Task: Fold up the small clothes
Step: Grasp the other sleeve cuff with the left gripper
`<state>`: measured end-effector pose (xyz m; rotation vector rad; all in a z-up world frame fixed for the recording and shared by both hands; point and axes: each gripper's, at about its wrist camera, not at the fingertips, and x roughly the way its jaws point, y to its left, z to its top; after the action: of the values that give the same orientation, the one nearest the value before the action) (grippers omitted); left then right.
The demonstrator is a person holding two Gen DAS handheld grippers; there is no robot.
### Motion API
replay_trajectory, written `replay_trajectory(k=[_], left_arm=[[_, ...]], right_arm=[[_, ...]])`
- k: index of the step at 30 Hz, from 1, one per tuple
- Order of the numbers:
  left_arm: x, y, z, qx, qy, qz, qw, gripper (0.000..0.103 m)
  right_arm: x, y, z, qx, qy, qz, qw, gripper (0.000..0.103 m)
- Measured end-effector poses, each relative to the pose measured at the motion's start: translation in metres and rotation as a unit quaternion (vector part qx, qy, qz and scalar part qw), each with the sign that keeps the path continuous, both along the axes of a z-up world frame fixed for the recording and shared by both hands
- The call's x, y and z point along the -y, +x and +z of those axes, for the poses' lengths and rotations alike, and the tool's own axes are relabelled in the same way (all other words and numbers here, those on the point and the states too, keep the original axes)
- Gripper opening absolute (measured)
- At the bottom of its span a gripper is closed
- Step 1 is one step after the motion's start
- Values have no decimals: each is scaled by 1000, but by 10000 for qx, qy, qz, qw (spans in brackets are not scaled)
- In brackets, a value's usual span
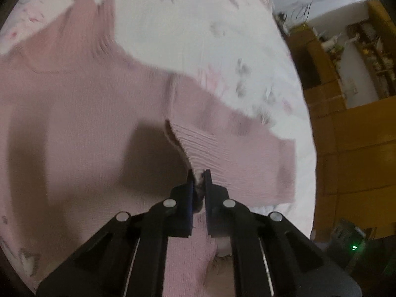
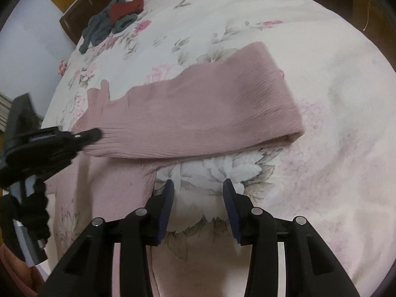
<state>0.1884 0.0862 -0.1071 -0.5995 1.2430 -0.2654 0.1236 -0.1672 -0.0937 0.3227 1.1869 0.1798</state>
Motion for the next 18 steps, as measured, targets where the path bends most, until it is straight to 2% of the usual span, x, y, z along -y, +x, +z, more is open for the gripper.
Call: replay_trajectory(k=[4,7,10,18], left_arm=[[-36,-12,26,365,381,341,9980,5],[-66,-21,40,474,645,530,9954,5],[-102,-31,52,564,1083,749,9897,5],[-197,-53,70,543,1756,1458,9721,5]], right_arm=[[6,3,6,68,46,-103,9999,42],[10,8,9,83,148,-199,9997,42],[11,14,10,97,230,-258,9994,42],[-19,36,5,28,403,120,9991,47]])
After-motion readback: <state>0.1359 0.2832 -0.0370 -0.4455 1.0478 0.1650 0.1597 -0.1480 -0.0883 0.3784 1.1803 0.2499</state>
